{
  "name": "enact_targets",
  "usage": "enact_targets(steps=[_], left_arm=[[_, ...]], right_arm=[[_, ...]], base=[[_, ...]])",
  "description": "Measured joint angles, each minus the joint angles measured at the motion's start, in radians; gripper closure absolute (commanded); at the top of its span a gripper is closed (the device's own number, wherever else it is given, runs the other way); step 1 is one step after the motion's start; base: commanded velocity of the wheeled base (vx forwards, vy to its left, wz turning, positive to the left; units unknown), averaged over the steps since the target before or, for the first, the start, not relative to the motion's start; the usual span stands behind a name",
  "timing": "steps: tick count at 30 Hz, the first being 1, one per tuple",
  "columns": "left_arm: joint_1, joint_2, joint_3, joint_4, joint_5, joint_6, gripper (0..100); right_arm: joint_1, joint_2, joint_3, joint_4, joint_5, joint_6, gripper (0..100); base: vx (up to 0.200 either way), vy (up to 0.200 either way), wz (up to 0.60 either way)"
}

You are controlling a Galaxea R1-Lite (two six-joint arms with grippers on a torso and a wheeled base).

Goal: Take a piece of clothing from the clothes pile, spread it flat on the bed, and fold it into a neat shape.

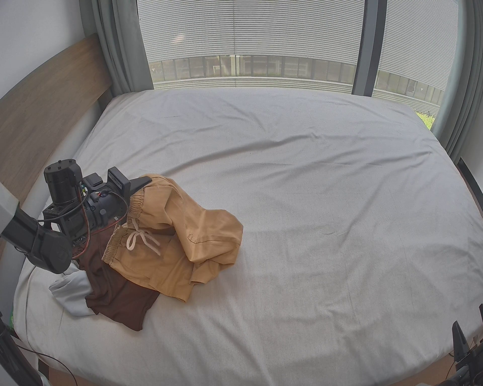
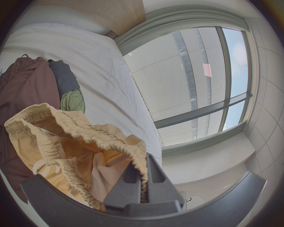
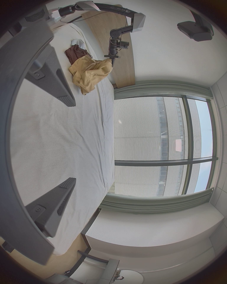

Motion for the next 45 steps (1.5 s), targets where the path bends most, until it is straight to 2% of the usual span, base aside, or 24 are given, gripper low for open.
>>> enact_targets(steps=[16, 19, 25, 28, 38, 45], left_arm=[[-0.006, -0.016, 0.039, -0.026, -0.002, -0.027, 100], [-0.010, -0.016, 0.040, -0.064, -0.003, -0.093, 100], [-0.020, -0.036, 0.023, -0.112, -0.037, -0.349, 100], [-0.027, -0.052, 0.006, -0.134, -0.048, -0.423, 100], [-0.114, -0.063, -0.009, -0.279, 0.016, -0.473, 100], [-0.159, -0.060, -0.004, -0.283, 0.028, -0.473, 100]], right_arm=[[0.000, 0.000, 0.000, 0.000, 0.000, 0.000, 0], [0.000, 0.000, 0.000, 0.000, 0.000, 0.000, 0], [0.000, 0.000, 0.000, 0.000, 0.000, 0.000, 0], [0.000, 0.000, 0.000, 0.000, 0.000, 0.000, 0], [0.000, 0.000, 0.000, 0.000, 0.000, 0.000, 0], [0.000, 0.000, 0.000, 0.000, 0.000, 0.000, 0]], base=[[0.000, 0.000, 0.00], [0.000, 0.000, 0.00], [0.000, 0.000, 0.00], [0.000, 0.000, 0.00], [0.000, 0.000, 0.00], [0.000, 0.000, 0.00]])
